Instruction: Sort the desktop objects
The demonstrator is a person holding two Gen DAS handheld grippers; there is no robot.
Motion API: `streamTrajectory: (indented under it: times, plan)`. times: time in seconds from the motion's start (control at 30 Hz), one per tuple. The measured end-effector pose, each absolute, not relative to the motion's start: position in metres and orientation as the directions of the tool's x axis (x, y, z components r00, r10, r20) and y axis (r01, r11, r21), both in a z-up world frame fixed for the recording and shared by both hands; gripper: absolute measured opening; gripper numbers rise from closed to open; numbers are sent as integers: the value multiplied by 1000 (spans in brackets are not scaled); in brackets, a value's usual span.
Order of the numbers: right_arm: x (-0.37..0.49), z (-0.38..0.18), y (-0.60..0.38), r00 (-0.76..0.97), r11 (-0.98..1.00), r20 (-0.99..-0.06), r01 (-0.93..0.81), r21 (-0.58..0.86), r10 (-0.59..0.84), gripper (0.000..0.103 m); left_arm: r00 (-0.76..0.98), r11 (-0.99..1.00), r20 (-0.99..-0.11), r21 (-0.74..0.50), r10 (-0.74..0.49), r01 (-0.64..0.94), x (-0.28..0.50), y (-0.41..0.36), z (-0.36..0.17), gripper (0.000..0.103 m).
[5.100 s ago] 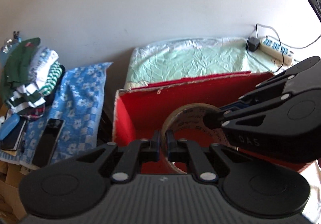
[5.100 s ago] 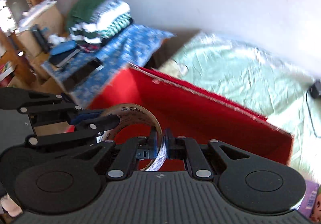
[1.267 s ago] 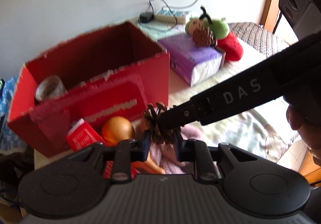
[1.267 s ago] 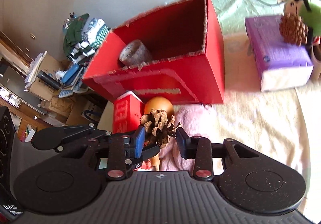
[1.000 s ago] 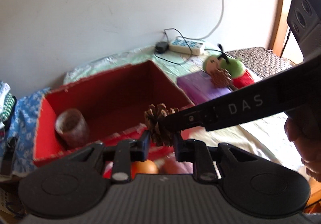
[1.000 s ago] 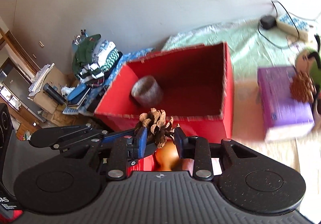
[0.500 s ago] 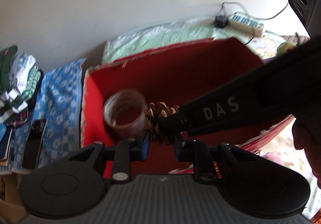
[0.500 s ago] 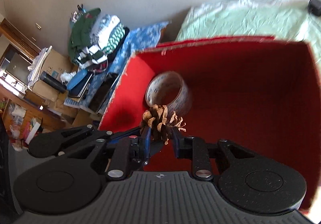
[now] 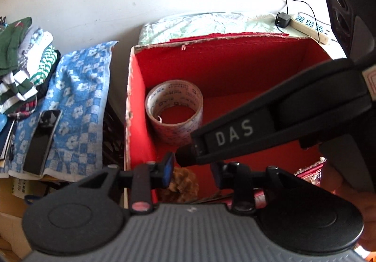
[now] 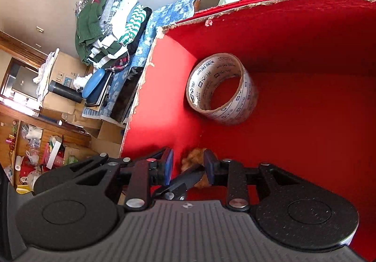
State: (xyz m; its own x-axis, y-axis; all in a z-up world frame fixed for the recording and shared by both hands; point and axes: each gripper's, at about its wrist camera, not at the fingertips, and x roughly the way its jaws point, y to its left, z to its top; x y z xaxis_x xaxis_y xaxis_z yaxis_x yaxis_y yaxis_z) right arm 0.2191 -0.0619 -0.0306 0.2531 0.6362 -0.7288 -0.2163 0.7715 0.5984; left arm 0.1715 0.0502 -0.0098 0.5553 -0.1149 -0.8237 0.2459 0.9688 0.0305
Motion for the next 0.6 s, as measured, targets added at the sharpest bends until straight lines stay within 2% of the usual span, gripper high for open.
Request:
streamTrajectory:
  times: [0.23, 0.4, 0.47, 0.5, 0.53, 0.6]
  plan:
    - [201, -16, -81, 342, 756, -678, -203, 623, 651, 32, 583, 974, -800, -4, -140, 228, 159, 58, 0, 36]
    - [169, 9, -110, 442, 764, -633, -239, 599, 635, 32, 648, 973, -745, 0, -155, 232, 125, 50, 19, 34]
    - [154, 15, -121, 474, 773, -623, -250, 583, 622, 32, 674, 970, -723, 21, -153, 242, 110, 45, 25, 36]
    - [147, 18, -127, 489, 778, -618, -255, 574, 616, 32, 673, 967, -721, 18, -163, 254, 104, 42, 28, 42]
    - [139, 21, -133, 504, 783, -612, -260, 566, 610, 32, 673, 965, -720, 15, -170, 261, 99, 39, 30, 45]
    - [127, 22, -139, 524, 795, -611, -263, 546, 594, 32, 676, 963, -716, 21, -173, 268, 89, 33, 32, 45]
